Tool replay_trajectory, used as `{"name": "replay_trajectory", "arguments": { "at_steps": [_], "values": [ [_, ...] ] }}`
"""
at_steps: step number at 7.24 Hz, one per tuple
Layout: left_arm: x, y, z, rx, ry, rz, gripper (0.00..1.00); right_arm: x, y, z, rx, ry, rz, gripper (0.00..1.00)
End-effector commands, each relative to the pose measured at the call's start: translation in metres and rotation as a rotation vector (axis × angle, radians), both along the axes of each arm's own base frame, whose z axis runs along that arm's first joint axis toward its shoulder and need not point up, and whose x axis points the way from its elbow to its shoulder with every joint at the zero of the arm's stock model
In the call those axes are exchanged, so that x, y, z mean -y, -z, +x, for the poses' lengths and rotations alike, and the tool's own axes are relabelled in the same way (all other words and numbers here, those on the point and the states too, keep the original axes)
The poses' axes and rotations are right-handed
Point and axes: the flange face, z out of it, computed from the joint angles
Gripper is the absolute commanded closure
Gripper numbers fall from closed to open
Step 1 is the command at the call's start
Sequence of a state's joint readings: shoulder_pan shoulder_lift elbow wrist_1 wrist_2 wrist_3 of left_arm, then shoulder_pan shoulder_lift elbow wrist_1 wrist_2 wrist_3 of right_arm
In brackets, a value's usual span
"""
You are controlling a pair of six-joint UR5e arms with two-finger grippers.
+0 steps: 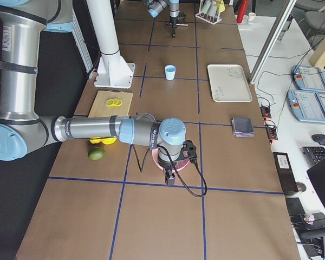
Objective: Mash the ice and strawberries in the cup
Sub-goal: 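Close the left gripper on the red strawberry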
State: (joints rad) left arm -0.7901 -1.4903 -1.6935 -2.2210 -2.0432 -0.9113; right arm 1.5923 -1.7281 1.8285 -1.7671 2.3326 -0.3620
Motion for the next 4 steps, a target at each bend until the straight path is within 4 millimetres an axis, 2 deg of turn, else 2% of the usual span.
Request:
{"name": "replay_trajectory", "arguments": {
  "at_steps": [1, 2, 4],
  "values": [
    [0.0004, -0.0014, 0.0009, 0.001, -0.001, -0.005, 0.72, -0.0003, -0.0002, 0.0, 0.001, 0.0, -0.001, 0.0],
    [-0.0005, -0.0021, 0.0, 0.002, -0.002, -0.005, 0.88, -0.001, -0.0009, -0.0001, 0.001, 0.0, -0.002, 0.0],
    [-0.0016, 0.0043, -0.001, -0.006, -0.003, 0.001, 0.92, -0.0017, -0.0015, -0.0001, 0.001, 0.0, -0.004, 0.0]
  ]
}}
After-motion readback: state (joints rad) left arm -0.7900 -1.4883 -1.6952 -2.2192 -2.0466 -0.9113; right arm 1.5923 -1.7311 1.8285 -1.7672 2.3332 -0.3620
